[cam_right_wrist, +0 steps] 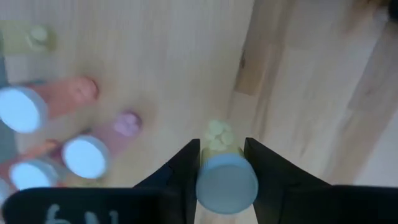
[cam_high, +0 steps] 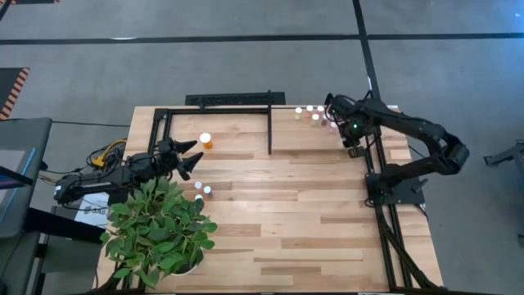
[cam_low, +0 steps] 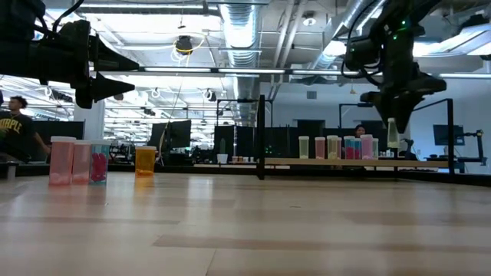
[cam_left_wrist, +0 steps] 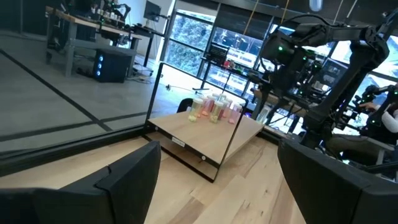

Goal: Pick and place medicine bottles onto shelf by color
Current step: Put the yellow pill bottle on the shelf

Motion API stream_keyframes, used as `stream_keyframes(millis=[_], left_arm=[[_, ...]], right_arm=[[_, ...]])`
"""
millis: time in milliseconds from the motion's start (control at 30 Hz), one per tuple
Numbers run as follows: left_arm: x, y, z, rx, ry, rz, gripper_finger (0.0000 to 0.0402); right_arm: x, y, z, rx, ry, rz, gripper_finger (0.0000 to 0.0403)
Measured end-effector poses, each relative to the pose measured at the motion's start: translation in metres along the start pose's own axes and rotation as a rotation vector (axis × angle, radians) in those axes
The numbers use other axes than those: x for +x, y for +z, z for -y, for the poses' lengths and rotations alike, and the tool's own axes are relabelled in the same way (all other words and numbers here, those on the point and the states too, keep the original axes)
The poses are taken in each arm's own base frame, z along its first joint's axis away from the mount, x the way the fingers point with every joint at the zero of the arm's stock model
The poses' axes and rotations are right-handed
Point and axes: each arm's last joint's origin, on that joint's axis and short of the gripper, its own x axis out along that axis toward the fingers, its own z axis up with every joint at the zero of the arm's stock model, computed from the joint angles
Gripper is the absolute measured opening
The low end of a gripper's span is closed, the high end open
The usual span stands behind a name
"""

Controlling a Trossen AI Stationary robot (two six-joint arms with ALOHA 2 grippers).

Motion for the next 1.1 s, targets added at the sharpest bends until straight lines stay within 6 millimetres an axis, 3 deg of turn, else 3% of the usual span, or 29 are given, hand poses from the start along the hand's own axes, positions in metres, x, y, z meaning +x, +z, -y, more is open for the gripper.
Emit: stream_keyframes(millis=[200,467,1100], left_arm=[[0.0,0.0,0.0,0.0,0.0,0.0,0.0312],[0.0,0.0,0.0,0.0,0.0,-0.001,0.0312],[0.0,0.0,0.0,0.0,0.0,0.0,0.0312]], right_arm=[[0.01,0.0,-0.009,0.104,-0.013,0.014,0.0153],[0.024,-0.002,-0.017,0.184,-0.047,0.043,0.014],[0.026,0.023,-0.033,0.298,-0.022,0.083,0.0141]])
